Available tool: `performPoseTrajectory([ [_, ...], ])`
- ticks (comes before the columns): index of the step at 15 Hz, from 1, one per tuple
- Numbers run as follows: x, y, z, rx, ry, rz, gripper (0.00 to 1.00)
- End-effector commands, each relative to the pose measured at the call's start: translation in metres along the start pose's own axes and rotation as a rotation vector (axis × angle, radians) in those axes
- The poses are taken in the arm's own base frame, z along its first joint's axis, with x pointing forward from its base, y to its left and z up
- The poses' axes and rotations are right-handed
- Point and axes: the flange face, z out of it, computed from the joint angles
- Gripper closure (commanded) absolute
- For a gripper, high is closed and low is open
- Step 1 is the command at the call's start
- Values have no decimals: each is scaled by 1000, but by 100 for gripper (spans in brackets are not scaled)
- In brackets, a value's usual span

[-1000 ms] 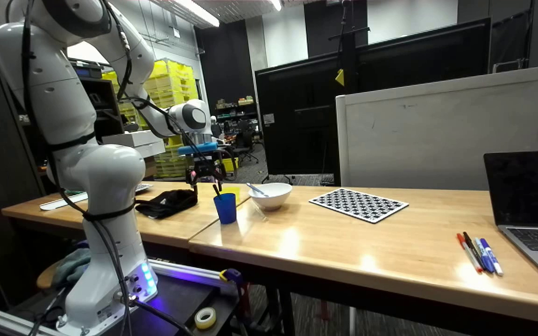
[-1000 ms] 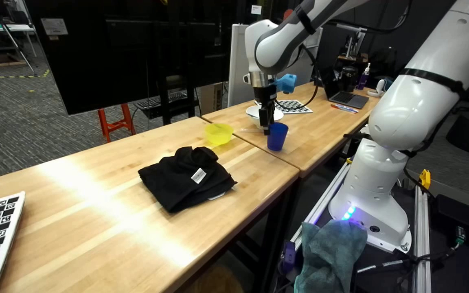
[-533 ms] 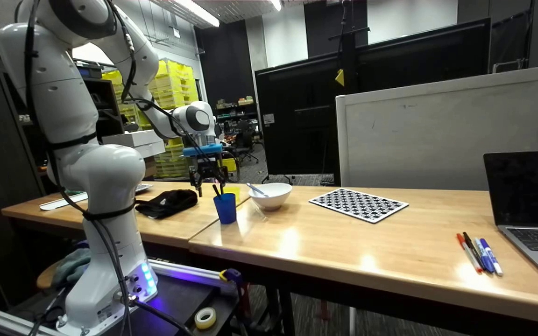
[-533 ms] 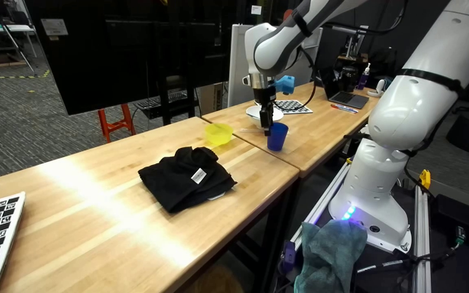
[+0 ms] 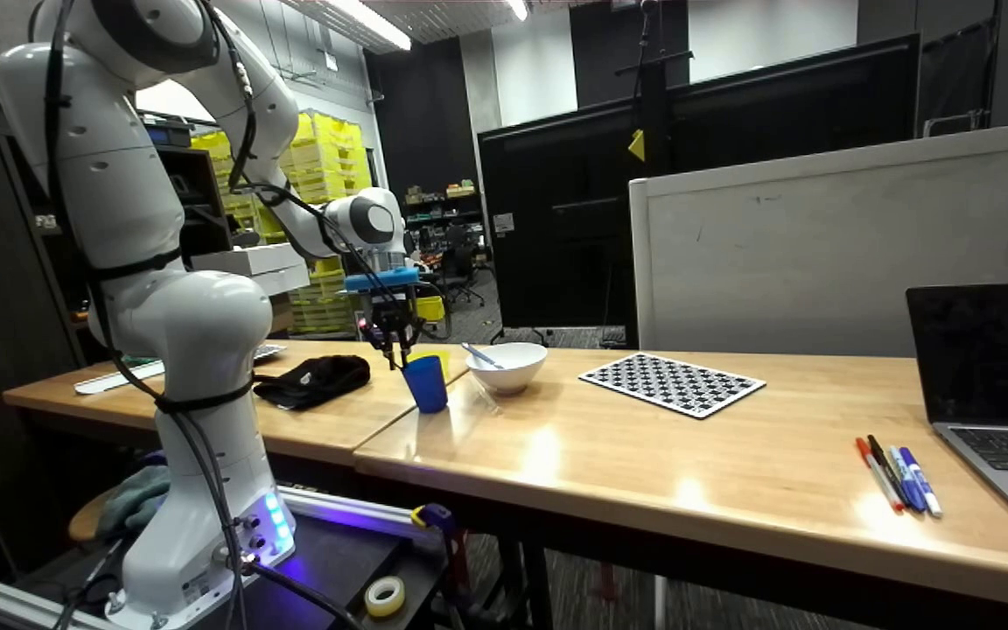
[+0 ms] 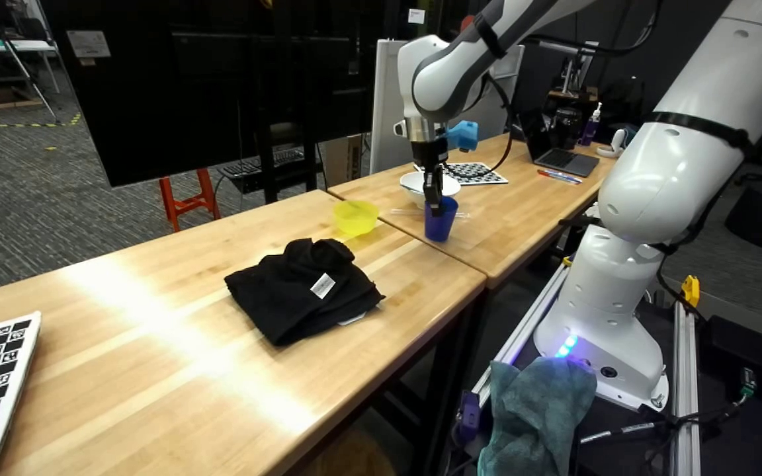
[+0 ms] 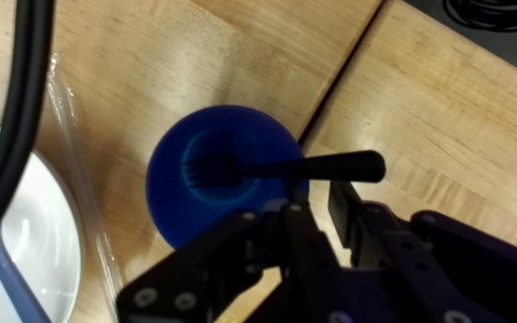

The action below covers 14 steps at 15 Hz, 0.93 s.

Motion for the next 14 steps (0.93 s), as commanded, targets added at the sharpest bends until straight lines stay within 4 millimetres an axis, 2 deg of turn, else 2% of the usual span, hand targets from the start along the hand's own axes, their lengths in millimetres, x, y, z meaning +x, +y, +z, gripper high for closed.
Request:
performPoseTrajectory([
  [1,1,3,0,-4,2,-11,100],
  [14,1,7,-7,-5,11,4,100],
])
